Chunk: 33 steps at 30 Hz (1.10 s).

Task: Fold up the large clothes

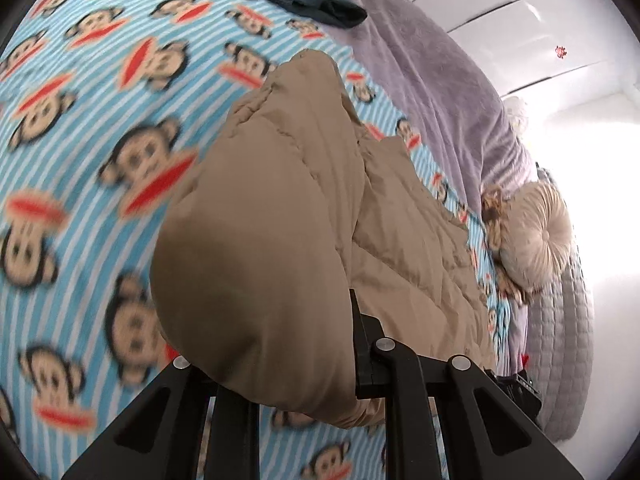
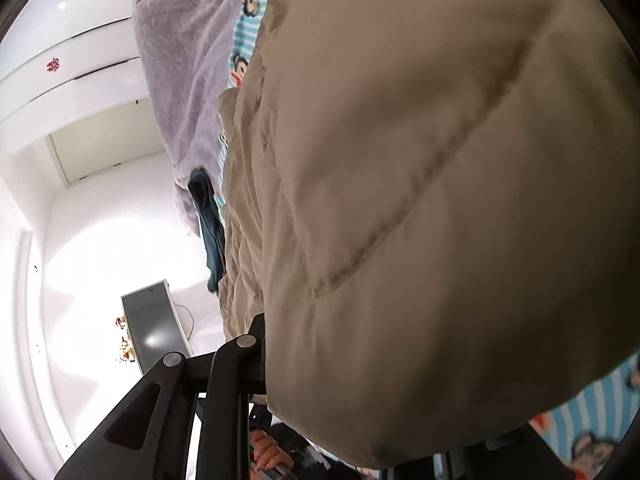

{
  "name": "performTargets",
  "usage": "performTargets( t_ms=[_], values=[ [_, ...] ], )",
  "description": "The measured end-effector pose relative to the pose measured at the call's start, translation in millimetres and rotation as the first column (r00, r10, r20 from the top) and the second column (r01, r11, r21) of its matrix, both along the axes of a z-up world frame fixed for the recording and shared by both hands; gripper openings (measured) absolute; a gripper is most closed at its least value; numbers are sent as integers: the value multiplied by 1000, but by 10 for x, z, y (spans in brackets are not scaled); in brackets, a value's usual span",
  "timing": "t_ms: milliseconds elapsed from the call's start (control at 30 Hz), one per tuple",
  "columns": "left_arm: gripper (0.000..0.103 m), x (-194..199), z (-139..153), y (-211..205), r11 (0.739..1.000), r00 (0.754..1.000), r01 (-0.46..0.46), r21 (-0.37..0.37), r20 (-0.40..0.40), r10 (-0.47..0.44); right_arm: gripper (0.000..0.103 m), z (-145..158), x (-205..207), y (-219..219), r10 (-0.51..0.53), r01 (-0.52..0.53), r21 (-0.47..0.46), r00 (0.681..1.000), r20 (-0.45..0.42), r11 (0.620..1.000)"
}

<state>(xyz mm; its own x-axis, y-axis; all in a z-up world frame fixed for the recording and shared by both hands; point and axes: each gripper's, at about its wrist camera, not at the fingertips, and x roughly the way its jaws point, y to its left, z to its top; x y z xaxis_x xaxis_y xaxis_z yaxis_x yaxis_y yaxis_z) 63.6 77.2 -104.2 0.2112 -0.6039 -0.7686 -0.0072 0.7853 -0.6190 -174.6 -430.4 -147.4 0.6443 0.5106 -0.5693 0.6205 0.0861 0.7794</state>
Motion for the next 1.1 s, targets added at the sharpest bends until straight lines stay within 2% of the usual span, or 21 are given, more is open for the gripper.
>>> performTargets(
  t_ms=[200,300,467,533,567,633,733,800,900,967,1000,1033,1100],
  values=[
    [21,-696,-105,321,998,996,44,38,-80,-41,25,-44,-648,169,9,-7,47,1000,-28,999],
    [21,-1008,-264,469,995,989,64,79,-135,-53,25,-112,-966,245,14,-10,58,998,-64,998],
    [24,-1183,-469,579,991,981,28,131,-193,-2,32,-350,-1164,206,-10,20,70,990,-138,997],
    [31,-1189,-427,597,985,982,33,169,-190,0,40,-339,-1190,199,-2,12,61,987,-161,998],
    [31,-1200,-349,604,978,984,51,201,-175,-15,41,-295,-1171,190,11,-3,48,986,-167,999],
    [31,-1230,-206,652,967,988,74,244,-147,-39,53,-183,-1161,172,66,-66,4,980,-189,998],
    [31,-1258,18,746,957,993,75,281,-109,-46,57,1,-1107,177,157,-173,-63,965,-208,983],
    [31,-1308,228,858,943,998,48,329,-57,-31,59,147,-1097,223,235,-261,-103,949,-210,960],
    [31,-1328,460,1011,936,1000,1,351,-1,0,58,344,-1087,370,353,-382,-141,916,-191,914],
    [31,-1251,520,981,936,1000,-8,353,18,2,53,487,-1013,325,421,-448,-170,891,-171,878],
    [31,-1218,519,953,932,999,3,362,29,-14,40,553,-993,350,450,-474,-190,879,-157,860],
    [31,-1173,495,892,926,999,16,378,34,-31,34,606,-932,400,460,-481,-204,876,-147,853],
    [31,-1070,389,733,916,997,47,399,38,-68,34,714,-848,467,458,-481,-258,877,-147,838]
  ],
)
